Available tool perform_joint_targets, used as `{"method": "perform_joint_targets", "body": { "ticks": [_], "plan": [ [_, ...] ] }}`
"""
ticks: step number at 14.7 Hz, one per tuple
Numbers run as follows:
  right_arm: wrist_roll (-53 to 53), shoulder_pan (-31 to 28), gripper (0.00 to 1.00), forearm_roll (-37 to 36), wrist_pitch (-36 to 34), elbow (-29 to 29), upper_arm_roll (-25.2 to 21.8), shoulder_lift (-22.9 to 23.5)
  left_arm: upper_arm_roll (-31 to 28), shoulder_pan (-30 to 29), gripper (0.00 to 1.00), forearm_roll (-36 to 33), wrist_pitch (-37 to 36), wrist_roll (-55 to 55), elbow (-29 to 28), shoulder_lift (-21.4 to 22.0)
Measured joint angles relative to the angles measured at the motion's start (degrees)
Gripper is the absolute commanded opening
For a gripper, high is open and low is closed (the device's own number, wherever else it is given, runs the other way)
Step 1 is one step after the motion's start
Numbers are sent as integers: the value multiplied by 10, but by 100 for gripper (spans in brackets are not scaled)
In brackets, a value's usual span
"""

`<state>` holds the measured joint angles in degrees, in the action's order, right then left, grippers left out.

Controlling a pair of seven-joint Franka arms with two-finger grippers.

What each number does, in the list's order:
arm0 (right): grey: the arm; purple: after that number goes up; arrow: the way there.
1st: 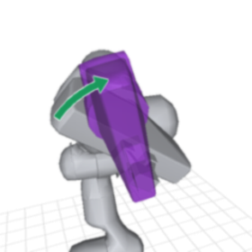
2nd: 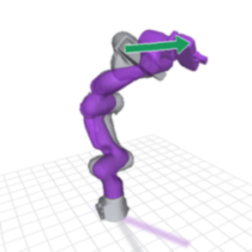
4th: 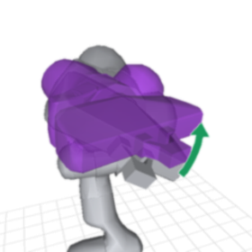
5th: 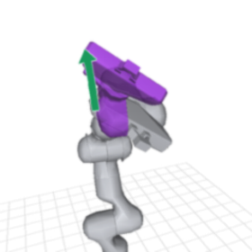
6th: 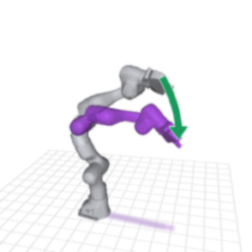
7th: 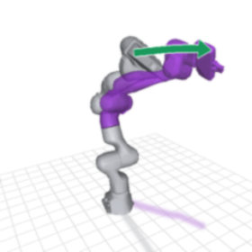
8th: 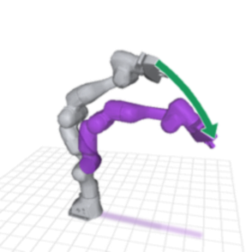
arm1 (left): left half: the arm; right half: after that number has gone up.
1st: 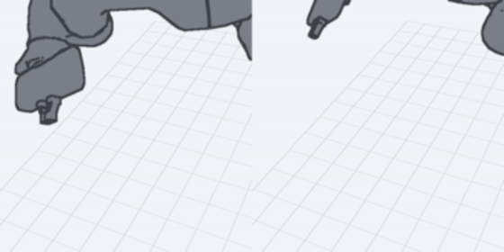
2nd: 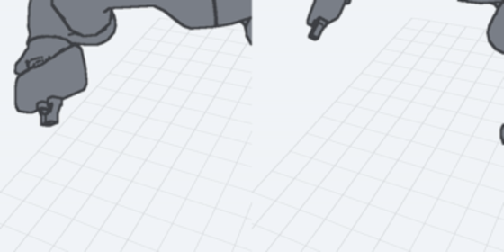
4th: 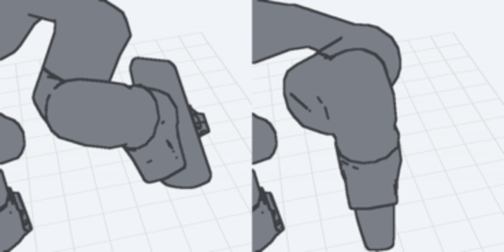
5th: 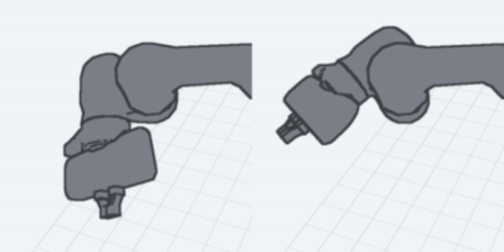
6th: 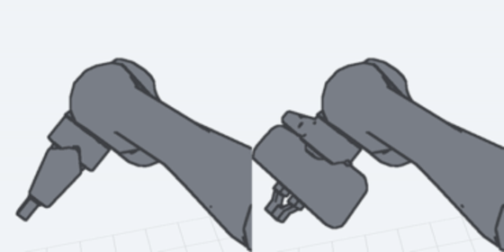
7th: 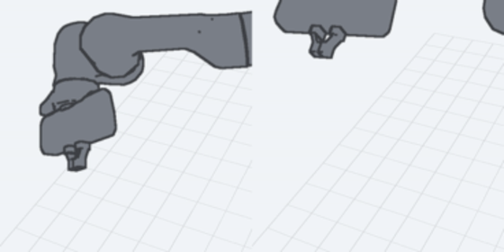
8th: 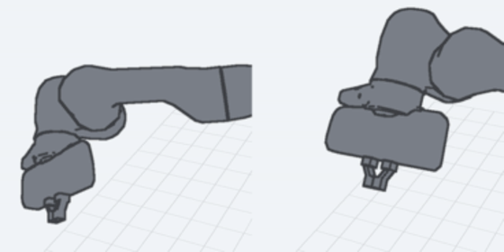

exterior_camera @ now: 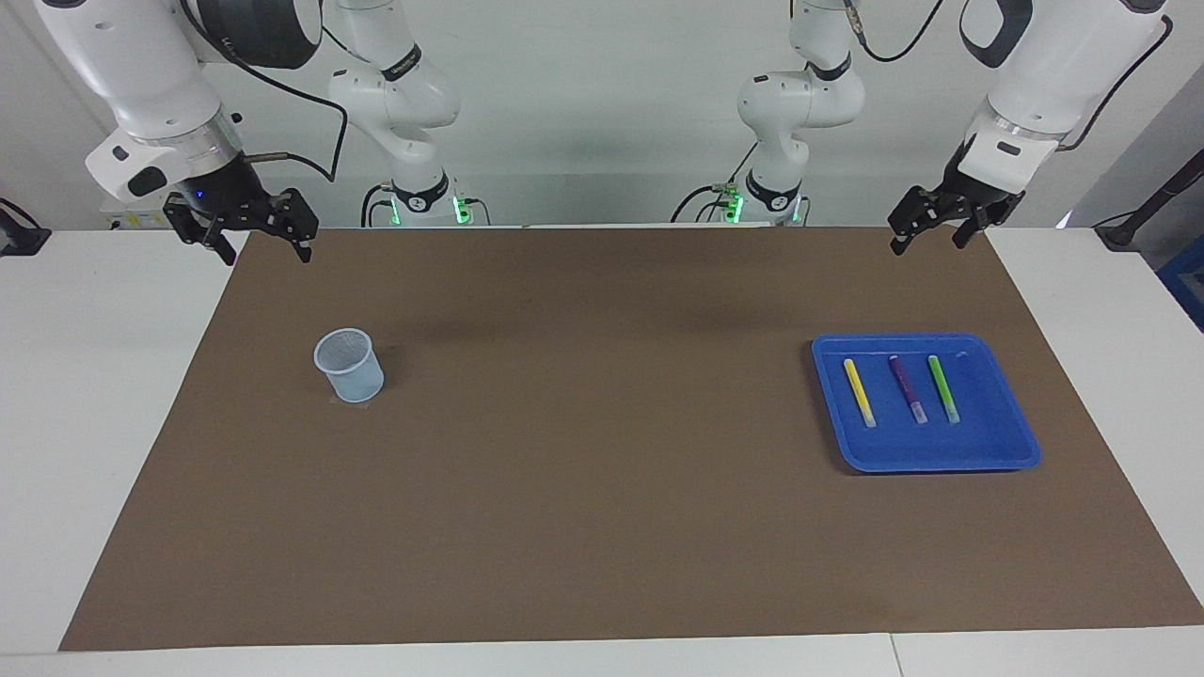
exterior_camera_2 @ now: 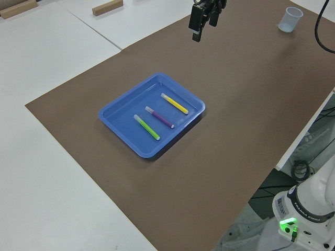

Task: Right arm passes pens to left for tray arrangement

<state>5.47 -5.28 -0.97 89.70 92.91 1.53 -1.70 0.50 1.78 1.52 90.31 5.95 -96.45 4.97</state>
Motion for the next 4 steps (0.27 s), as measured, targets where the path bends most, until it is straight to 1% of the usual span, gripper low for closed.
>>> {"method": "perform_joint_targets", "body": {
  "ticks": [4],
  "plan": [
    [0, 0, 100, 0, 0, 0, 0, 0, 0, 0, 100, 0, 0, 0, 2, 1]
  ]
}}
